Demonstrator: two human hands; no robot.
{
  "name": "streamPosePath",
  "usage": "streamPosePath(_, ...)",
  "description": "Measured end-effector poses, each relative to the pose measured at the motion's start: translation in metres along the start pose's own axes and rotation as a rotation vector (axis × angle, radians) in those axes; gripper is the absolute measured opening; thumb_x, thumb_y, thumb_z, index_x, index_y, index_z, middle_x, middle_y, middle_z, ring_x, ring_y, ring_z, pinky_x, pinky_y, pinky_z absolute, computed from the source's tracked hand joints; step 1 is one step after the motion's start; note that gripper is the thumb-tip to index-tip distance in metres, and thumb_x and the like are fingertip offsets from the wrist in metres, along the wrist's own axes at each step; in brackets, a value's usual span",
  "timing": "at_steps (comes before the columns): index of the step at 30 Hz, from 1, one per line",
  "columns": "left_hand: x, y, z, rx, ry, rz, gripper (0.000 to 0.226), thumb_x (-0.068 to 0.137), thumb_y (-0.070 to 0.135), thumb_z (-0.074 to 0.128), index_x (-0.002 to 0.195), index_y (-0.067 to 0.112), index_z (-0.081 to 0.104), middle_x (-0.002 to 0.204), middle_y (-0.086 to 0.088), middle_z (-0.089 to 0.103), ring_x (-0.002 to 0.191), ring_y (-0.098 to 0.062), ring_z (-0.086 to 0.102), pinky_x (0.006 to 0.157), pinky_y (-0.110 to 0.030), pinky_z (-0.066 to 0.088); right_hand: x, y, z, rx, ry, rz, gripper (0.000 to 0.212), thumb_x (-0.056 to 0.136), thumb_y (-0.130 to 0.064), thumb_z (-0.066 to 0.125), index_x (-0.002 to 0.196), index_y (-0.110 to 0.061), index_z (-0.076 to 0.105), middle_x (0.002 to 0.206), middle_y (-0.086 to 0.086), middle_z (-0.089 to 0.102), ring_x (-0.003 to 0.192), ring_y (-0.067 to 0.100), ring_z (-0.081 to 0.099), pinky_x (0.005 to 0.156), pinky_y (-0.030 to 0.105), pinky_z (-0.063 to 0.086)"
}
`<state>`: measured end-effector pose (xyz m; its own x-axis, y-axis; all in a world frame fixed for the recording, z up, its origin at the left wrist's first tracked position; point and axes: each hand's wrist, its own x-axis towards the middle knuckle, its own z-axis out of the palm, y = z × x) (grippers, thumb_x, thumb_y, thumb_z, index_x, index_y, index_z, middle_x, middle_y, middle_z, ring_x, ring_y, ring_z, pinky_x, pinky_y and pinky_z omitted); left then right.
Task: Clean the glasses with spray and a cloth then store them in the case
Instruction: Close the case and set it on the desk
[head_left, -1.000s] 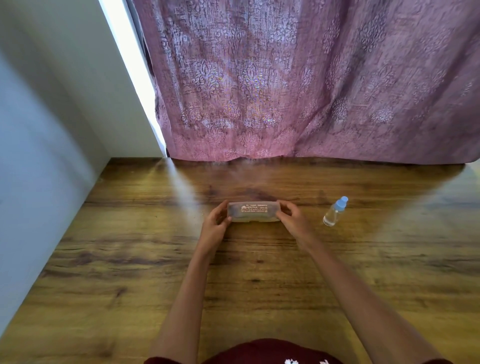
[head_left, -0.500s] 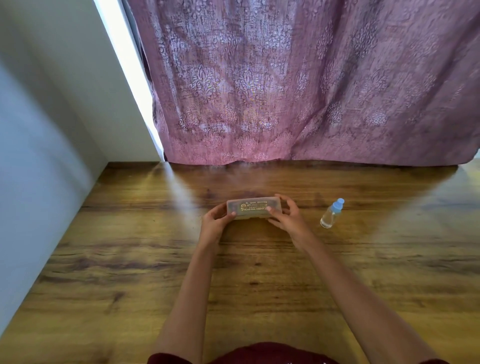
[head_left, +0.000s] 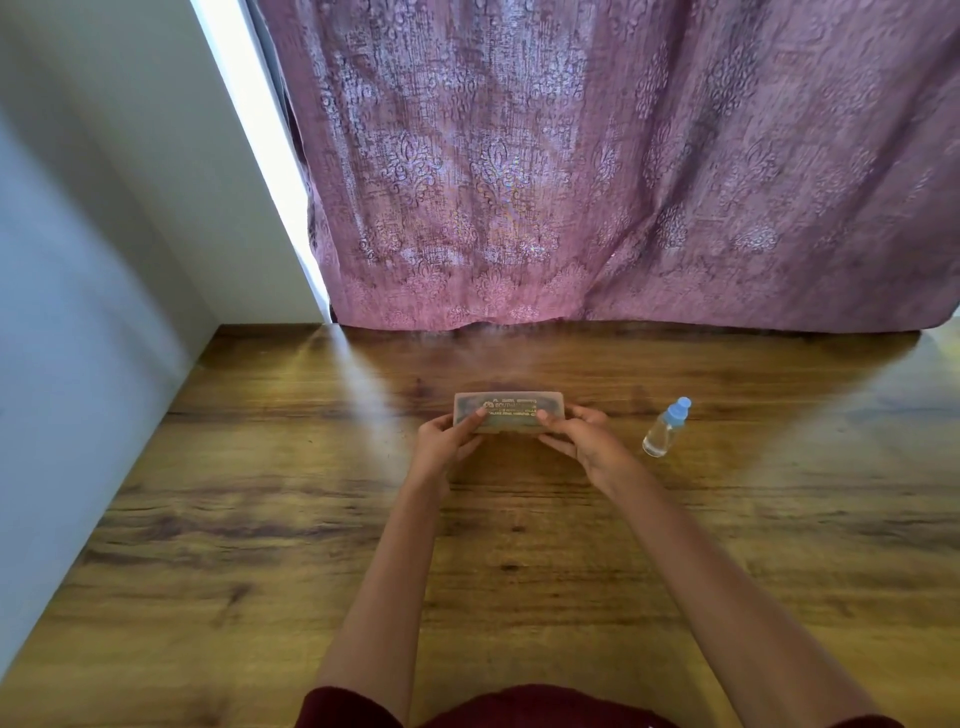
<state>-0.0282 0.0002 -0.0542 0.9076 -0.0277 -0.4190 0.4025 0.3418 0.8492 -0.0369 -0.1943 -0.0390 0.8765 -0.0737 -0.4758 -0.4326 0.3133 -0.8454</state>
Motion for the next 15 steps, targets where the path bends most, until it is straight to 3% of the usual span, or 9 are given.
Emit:
streamPosePath(3, -0.0006, -0.0011, 0.0014, -0.022, 0.01, 0.001, 0.032, 0.075, 0.019, 0.079, 0.099, 0.004, 0.062, 0.102, -0.013, 0.07, 0.095, -0.019, 0.069, 0.068, -0.017, 0.056, -0.0014, -0.0002, -0.0001, 0.006, -0.012, 0.003, 0.04, 0.082, -0.006, 0.072, 0.119, 0.0, 0.057, 0.111, 0.01, 0.067, 0.093, 0.014, 0.068, 0.073, 0.021, 0.058)
streamPosePath(6, -0.0009, -0.0022, 0.0008, -0.018, 0.012, 0.0, 0.026, 0.076, 0.018, 0.078, 0.093, 0.006, 0.062, 0.103, -0.013, 0.069, 0.099, -0.021, 0.068, 0.071, -0.019, 0.057, -0.0015, 0.0003, -0.0008, 0.018, -0.006, 0.02, 0.033, 0.082, -0.005, 0.072, 0.111, -0.004, 0.059, 0.112, 0.011, 0.066, 0.095, 0.017, 0.067, 0.069, 0.02, 0.058)
streamPosePath(15, 0.0028, -0.0039, -0.0001, -0.014, 0.024, -0.017, 0.028, 0.074, 0.02, 0.079, 0.092, 0.008, 0.061, 0.105, -0.012, 0.068, 0.099, -0.021, 0.068, 0.071, -0.02, 0.057, 0.0014, 0.0004, -0.0002, 0.015, 0.017, 0.029, 0.049, 0.079, -0.005, 0.074, 0.124, 0.001, 0.055, 0.119, 0.015, 0.064, 0.097, 0.019, 0.068, 0.069, 0.02, 0.058)
